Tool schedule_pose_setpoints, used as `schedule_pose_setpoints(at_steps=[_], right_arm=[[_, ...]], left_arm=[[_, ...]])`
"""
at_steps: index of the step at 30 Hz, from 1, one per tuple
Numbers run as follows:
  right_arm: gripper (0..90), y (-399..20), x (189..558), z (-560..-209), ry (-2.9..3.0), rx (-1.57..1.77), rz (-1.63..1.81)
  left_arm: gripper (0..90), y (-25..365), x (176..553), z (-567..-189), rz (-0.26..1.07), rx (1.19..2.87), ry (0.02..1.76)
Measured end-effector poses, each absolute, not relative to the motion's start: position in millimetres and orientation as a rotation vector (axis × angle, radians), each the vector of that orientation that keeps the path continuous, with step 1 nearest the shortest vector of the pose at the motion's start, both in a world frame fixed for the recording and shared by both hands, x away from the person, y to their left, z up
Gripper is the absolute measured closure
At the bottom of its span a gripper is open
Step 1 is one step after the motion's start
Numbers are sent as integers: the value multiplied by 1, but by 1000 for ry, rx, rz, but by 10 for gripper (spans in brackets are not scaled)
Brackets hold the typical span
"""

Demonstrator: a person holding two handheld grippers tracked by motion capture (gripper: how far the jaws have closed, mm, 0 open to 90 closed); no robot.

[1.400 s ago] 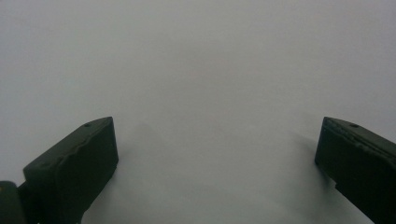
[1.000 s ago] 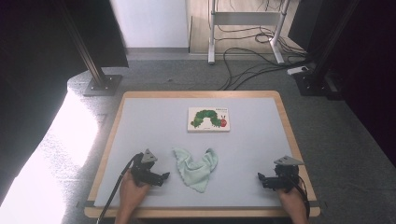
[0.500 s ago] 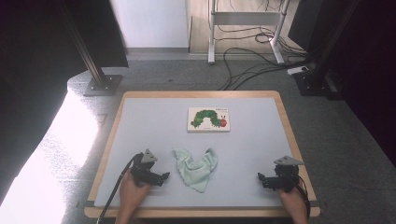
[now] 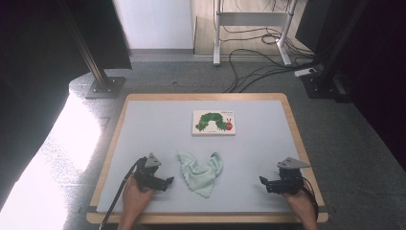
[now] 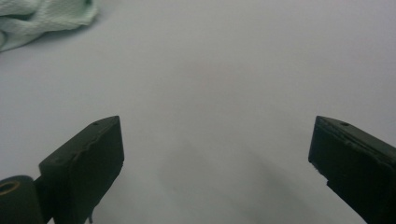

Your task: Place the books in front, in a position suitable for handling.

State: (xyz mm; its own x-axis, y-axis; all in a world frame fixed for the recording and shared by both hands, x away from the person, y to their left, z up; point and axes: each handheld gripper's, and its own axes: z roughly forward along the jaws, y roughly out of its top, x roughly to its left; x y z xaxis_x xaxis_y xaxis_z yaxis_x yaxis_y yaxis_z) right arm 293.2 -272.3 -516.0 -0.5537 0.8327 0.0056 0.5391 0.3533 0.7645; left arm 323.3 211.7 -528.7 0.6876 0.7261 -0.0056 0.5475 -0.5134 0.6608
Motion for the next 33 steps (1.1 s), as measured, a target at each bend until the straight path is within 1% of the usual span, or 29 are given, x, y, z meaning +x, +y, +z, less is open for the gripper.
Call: schedule_pose_setpoints(at_steps=[3,13,19,25,33], right_arm=[[13,-254,297,-512,2315,1110,1070],[23,-220,309,-507,2420,985,1127],[29,-204,313,-507,2476,915,1144],[55,-183,318,-507,2516,869,1148],[65,-166,323,-507,2538,837,1162]], left_arm=[[0,212,323,-529,360,2252,972],[0,212,323,-529,360,2252,972],[0,212,323,-529,361,2252,972],[0,212,323,-529,361,2252,972],[0,212,323,-529,361,2252,972]])
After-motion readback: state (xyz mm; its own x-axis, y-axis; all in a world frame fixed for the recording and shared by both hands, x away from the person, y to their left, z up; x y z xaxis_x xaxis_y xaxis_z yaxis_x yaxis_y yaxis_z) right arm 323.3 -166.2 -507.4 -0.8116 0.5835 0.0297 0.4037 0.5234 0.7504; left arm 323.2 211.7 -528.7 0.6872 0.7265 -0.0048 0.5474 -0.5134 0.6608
